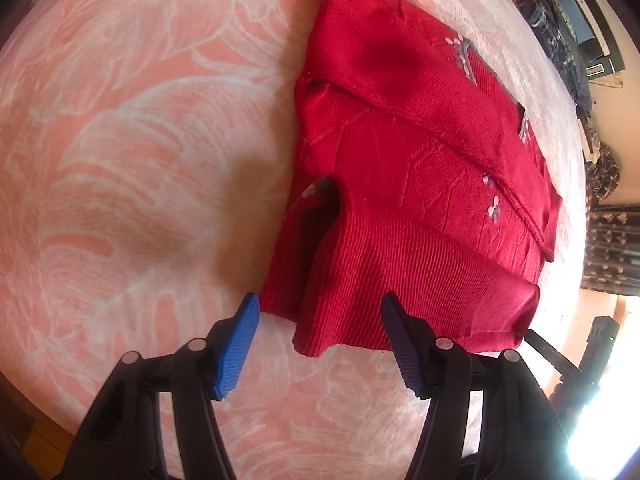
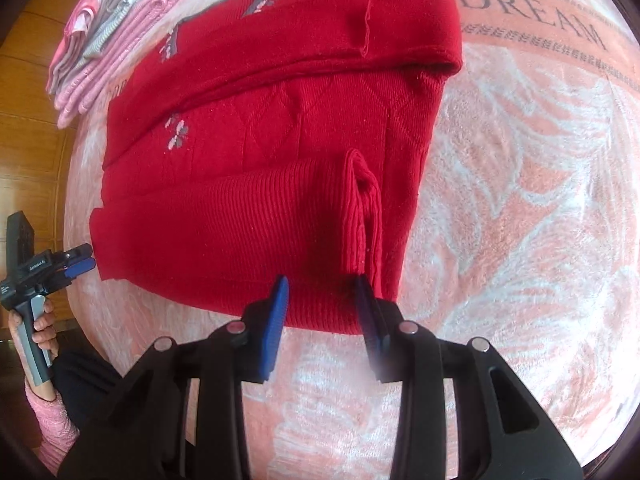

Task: Fold small clothes
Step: 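Open both tools and smooth the folded hem flat on the sweater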

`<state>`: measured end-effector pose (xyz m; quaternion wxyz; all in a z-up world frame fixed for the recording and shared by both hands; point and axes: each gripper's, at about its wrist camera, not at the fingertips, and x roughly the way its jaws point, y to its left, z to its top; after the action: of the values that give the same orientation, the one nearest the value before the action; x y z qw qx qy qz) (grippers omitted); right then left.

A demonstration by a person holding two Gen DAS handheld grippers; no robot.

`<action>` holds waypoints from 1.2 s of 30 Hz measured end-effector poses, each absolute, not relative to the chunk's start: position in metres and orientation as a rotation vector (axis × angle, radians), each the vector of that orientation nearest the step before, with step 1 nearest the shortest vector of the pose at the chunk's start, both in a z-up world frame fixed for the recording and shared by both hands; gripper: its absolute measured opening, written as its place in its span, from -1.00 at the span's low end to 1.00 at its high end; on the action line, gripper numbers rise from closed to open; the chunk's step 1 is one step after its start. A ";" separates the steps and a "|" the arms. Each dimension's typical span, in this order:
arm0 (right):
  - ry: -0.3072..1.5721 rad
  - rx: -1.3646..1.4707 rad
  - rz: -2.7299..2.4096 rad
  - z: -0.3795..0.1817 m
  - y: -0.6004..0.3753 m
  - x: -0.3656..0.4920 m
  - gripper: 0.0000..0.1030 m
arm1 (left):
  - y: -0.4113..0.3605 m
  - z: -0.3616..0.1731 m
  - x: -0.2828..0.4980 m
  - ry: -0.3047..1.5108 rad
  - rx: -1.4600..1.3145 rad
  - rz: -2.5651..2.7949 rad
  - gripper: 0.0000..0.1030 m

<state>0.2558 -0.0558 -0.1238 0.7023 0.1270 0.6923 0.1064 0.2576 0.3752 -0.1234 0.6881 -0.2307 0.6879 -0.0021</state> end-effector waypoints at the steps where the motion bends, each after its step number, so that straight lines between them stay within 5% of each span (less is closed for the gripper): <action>1: 1.552 0.280 0.231 -0.127 -0.055 0.256 -0.31 | 0.374 -0.126 0.258 1.547 -0.508 0.000 0.23; 5: 1.566 0.325 0.239 -0.134 -0.060 0.257 -0.31 | 0.368 -0.140 0.260 1.588 -0.471 0.018 0.17; 8: 1.585 0.346 0.221 -0.145 -0.065 0.260 -0.47 | 0.362 -0.144 0.263 1.602 -0.411 0.042 -0.21; 10: 1.598 0.378 0.227 -0.152 -0.066 0.264 -0.83 | 0.360 -0.143 0.265 1.597 -0.394 0.042 -0.57; 15: 1.545 0.499 0.283 -0.138 -0.079 0.271 -0.90 | 0.364 -0.130 0.269 1.559 -0.460 -0.014 -0.75; 27: 1.324 0.895 0.336 -0.118 -0.121 0.301 -0.91 | 0.399 -0.112 0.297 1.451 -0.799 -0.122 -0.74; 29: 1.274 0.933 0.307 -0.119 -0.130 0.309 -0.92 | 0.404 -0.118 0.305 1.422 -0.905 -0.160 -0.62; 32: 1.238 0.915 0.227 -0.126 -0.137 0.315 -0.68 | 0.414 -0.114 0.309 1.369 -0.957 -0.142 0.00; 36: 1.274 0.852 0.212 -0.134 -0.133 0.317 -0.57 | 0.420 -0.102 0.308 1.324 -0.913 -0.113 0.19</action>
<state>0.3167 -0.1326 -0.1338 0.7154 0.3849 0.5753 0.0959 0.3080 0.4205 -0.1022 0.6922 -0.4088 0.5926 -0.0507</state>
